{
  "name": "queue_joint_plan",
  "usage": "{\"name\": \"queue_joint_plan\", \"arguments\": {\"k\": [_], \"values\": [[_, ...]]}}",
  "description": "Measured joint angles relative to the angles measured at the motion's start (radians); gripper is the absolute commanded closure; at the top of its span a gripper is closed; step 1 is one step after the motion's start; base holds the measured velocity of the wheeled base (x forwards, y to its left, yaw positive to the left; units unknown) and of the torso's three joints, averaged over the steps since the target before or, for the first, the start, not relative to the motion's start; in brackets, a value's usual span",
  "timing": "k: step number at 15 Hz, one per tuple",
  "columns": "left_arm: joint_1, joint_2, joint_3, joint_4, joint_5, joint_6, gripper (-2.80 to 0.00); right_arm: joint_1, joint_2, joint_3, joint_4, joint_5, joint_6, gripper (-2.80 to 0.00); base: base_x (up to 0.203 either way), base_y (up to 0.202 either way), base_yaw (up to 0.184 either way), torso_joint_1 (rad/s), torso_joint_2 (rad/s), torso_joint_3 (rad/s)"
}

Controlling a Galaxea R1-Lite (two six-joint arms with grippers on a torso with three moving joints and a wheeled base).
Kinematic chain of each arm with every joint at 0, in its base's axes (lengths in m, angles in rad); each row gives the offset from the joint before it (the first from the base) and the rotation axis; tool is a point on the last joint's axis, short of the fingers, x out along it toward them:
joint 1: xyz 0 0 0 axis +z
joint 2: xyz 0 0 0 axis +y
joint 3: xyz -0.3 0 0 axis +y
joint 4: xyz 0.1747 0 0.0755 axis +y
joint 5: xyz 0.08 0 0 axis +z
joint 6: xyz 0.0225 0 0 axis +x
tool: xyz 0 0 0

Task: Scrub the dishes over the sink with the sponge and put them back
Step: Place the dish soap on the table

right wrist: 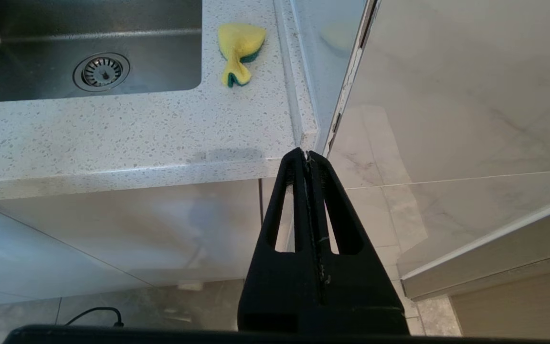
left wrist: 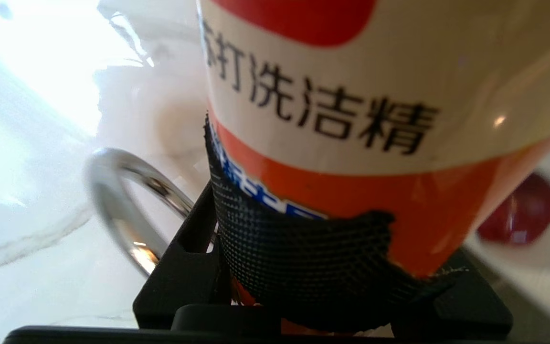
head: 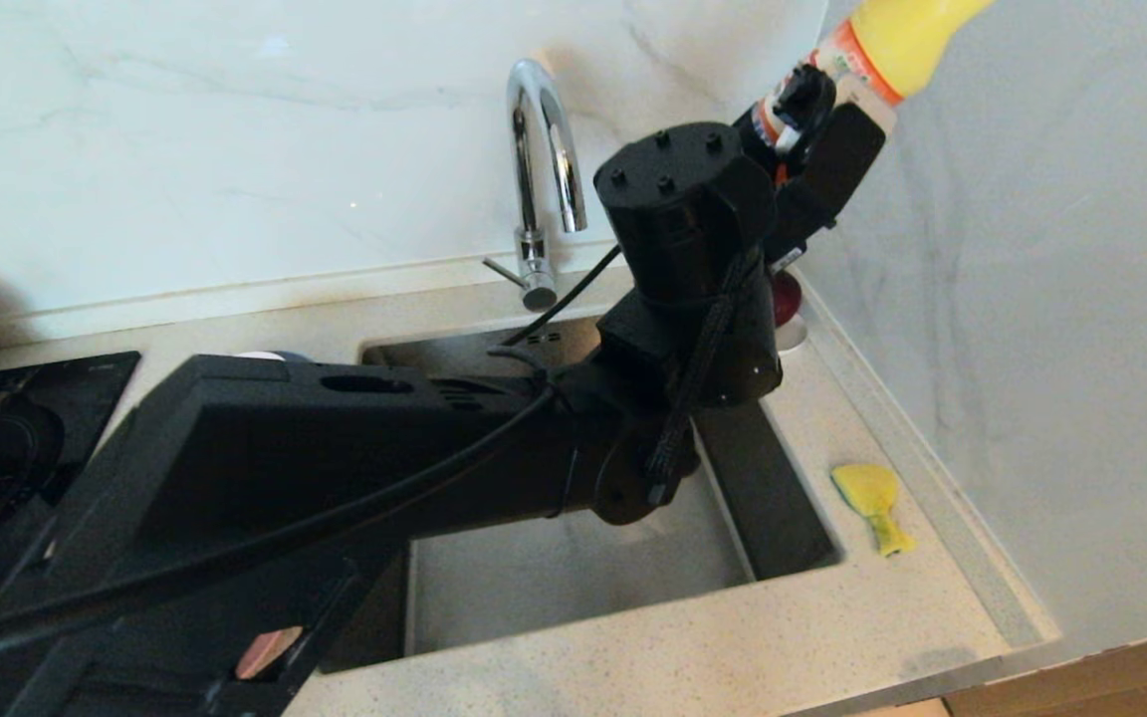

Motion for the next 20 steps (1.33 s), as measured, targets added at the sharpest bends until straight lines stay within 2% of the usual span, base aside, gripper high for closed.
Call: {"name": "queue_joint_plan", "arguments": {"k": [6,12,17,20], "values": [[0.0,-0.173,0.0,0.207,-0.035,-0.225,0.0,0.0,0.0,0.0,0.0,0.0,0.0,0.0,0.0,0.0,0.0,0.0,0.0,0.0],[0.034,-0.386,0.001,0.495,-0.077,-0.506,0.0,0.0,0.0,0.0,0.0,0.0,0.0,0.0,0.0,0.0,0.0,0.0,0.0,0.0],[0.205,-0.523,0.007,0.655,-0.135,-0.712,0.0,0.0,0.0,0.0,0.0,0.0,0.0,0.0,0.0,0.0,0.0,0.0,0.0,0.0],[0.343,-0.586,0.03,0.739,-0.185,-0.83,0.0,0.0,0.0,0.0,0.0,0.0,0.0,0.0,0.0,0.0,0.0,0.0,0.0,0.0]]}}
